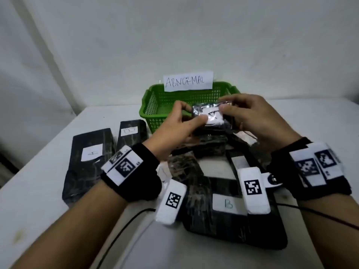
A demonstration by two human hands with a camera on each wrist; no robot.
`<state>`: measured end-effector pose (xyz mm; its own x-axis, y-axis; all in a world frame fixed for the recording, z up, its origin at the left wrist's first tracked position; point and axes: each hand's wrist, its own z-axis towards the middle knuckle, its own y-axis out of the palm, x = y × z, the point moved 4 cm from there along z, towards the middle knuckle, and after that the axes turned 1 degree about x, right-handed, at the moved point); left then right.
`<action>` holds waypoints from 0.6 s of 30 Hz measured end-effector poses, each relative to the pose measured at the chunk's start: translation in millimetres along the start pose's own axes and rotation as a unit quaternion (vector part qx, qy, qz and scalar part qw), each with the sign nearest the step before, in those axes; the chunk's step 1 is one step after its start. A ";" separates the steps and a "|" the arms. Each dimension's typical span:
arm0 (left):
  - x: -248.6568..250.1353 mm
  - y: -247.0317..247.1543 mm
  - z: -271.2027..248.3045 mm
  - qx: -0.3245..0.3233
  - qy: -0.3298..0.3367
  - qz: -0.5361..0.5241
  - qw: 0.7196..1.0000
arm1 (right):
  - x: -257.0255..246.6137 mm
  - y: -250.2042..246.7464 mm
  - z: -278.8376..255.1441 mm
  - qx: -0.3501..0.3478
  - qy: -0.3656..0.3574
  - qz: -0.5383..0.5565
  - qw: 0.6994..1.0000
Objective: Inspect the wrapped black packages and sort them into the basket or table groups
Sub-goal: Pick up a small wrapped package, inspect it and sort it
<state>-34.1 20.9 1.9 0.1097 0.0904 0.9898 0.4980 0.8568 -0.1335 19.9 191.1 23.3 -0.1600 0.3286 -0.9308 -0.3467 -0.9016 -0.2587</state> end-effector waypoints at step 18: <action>23.8 -38.7 55.6 0.029 0.072 -0.046 0.996 | 6.0 34.8 61.4 -0.076 0.052 0.162 0.983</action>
<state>-98.5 18.1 33.3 0.1894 -0.0604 0.9800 0.4616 0.8864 -0.0345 -49.9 179.0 24.6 -0.1414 -0.0055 -0.9899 -0.1507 -0.9882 0.0270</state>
